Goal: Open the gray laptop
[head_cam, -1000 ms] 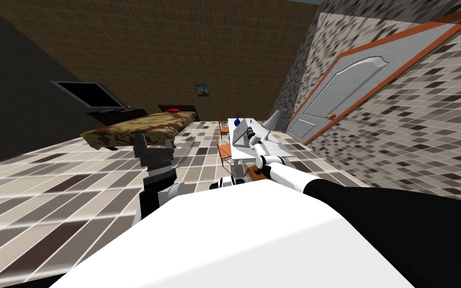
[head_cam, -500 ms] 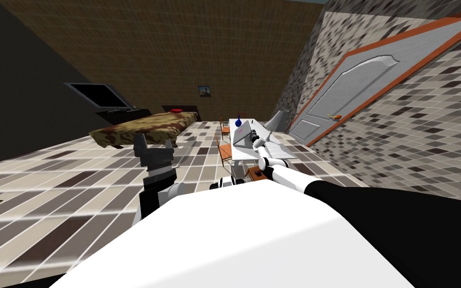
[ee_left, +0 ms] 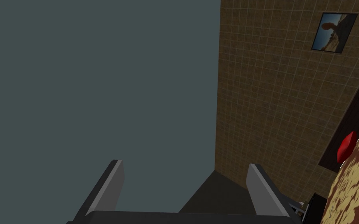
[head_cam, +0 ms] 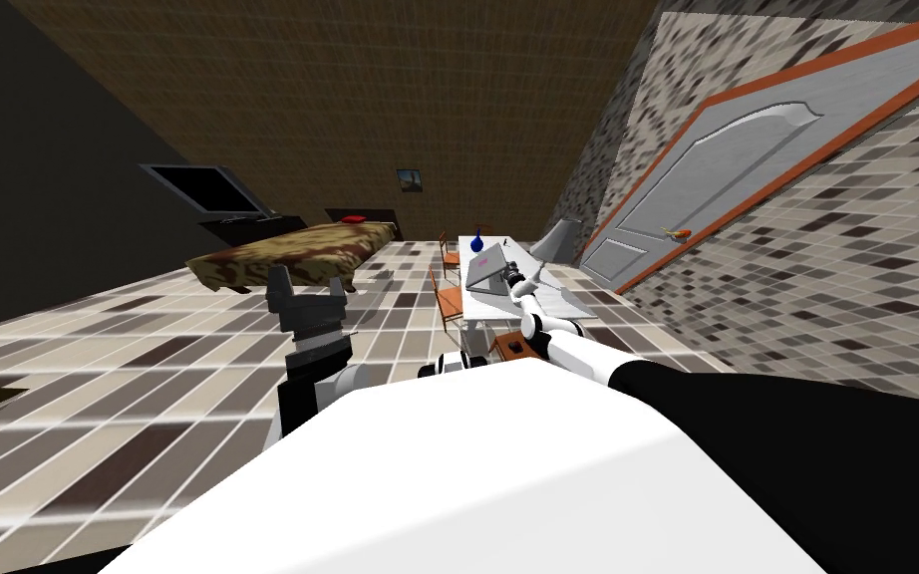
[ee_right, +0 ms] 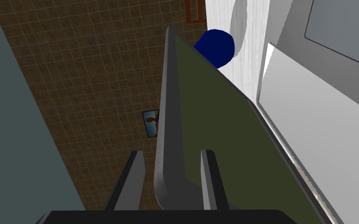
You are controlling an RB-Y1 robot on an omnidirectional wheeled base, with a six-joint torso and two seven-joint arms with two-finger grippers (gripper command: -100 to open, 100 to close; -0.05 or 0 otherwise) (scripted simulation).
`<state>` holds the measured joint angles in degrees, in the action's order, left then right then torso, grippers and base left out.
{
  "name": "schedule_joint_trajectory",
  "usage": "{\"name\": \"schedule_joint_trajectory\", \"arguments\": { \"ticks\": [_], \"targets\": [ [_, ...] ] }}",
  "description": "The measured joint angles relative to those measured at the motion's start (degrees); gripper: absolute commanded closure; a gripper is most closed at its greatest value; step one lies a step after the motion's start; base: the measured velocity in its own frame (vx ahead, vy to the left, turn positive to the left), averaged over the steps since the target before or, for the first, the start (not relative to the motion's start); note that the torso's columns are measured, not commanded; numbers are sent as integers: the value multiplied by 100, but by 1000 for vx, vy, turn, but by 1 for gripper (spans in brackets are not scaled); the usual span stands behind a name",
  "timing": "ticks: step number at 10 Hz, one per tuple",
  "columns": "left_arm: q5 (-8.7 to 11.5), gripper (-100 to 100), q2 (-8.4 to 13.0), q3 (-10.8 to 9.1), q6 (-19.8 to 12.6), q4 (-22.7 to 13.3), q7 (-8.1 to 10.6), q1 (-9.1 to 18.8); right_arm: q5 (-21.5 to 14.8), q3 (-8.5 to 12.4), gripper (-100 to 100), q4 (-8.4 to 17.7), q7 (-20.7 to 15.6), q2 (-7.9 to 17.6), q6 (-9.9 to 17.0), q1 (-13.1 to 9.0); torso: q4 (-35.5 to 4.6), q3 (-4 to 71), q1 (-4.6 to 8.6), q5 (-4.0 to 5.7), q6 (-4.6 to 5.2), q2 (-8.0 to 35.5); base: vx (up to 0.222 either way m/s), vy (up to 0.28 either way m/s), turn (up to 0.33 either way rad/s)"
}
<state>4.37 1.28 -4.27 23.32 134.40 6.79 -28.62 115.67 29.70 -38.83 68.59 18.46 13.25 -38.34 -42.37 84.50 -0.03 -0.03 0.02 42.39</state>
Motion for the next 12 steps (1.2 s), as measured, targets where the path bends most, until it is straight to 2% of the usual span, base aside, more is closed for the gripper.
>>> {"name": "schedule_joint_trajectory", "arguments": {
  "ticks": [1,2,3,4,5,6,7,9,10,11,12],
  "targets": [
    [0,0,0,0,0,0,0,0,134,202,100,122,-123,35,162,11,2,0,1,1,2,0,17,-21,73],
    [0,0,0,0,0,0,0,0,247,195,100,83,21,133,268,150,-1,0,4,0,6,0,20,-28,75],
    [0,0,0,0,0,0,0,0,491,607,100,503,-223,220,544,10,2,4,7,2,1,-6,15,-25,24],
    [0,0,0,0,0,0,0,0,511,509,100,298,-107,224,572,174,2,2,0,1,0,-3,6,-11,-5],
    [0,0,0,0,0,0,0,0,505,479,100,255,-28,223,546,202,2,1,-9,-2,-4,-1,30,-12,79],
    [0,0,0,0,0,0,0,0,609,590,100,425,-71,284,682,229,9,6,-4,4,-5,-11,67,-37,103],
    [0,0,0,0,0,0,0,0,696,558,100,343,92,286,774,448,16,14,8,10,-7,-23,51,-21,38],
    [0,0,0,0,0,0,0,0,907,764,100,639,49,349,1081,539,17,18,10,9,-6,-28,57,-22,83],
    [0,0,0,0,0,0,0,-1,986,720,100,529,246,353,1136,756,19,20,20,12,-3,-31,47,-27,42],
    [0,0,0,-1,0,0,0,-1,1044,738,-100,548,359,395,1211,832,10,15,14,5,0,-21,-53,-23,84],
    [0,0,0,0,0,0,0,1,1031,723,-100,654,382,464,1153,686,0,-6,0,0,-7,13,-83,-19,77]
  ]
}}
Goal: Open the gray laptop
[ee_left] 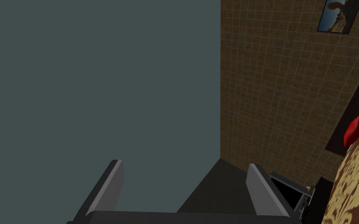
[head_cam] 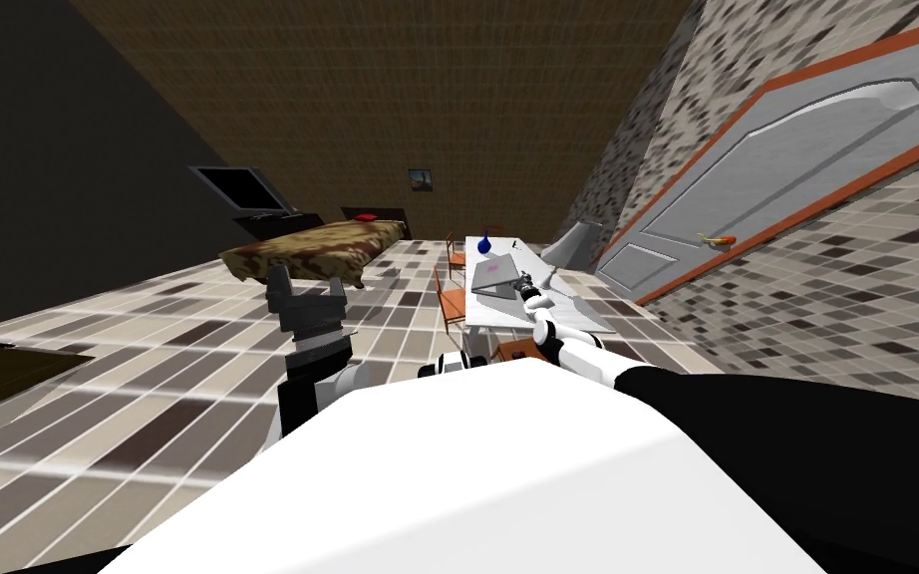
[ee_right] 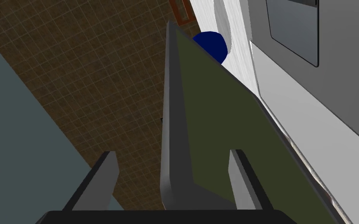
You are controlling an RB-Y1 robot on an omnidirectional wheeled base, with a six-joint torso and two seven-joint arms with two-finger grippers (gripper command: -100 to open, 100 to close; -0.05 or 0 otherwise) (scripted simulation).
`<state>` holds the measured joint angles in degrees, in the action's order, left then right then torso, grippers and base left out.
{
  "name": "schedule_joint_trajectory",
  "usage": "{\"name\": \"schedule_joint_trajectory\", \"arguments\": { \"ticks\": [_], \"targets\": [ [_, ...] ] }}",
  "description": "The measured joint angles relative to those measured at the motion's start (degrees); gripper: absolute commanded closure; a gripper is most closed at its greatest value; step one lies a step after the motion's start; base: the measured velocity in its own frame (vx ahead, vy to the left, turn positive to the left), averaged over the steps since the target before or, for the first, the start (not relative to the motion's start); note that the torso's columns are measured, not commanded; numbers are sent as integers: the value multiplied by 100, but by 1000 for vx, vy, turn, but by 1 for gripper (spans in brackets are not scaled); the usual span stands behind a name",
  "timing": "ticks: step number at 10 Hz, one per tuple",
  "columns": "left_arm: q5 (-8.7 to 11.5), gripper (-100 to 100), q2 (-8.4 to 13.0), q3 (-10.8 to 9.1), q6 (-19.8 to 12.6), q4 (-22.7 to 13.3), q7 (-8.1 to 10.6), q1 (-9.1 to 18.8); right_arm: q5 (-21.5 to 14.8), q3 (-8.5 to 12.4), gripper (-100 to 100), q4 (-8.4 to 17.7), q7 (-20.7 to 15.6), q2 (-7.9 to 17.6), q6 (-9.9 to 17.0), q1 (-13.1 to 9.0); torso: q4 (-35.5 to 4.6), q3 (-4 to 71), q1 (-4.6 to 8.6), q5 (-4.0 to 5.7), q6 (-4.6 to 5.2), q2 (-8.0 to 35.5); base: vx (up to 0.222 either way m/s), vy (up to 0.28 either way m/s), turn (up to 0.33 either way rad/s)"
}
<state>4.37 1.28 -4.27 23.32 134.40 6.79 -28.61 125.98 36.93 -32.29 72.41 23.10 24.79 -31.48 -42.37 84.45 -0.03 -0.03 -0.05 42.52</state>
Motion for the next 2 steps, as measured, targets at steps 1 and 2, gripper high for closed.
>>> {"name": "schedule_joint_trajectory", "arguments": {
  "ticks": [1,2],
  "targets": [
    [0,0,0,0,0,0,0,0,-30,-54,-100,22,63,54,-93,-75,-2,-8,-5,0,6,8,-87,-17,67],
    [0,0,0,0,0,0,0,1,-30,-32,-100,240,42,156,-141,-263,-3,-3,-5,-4,5,0,-73,-2,26]
  ]
}}
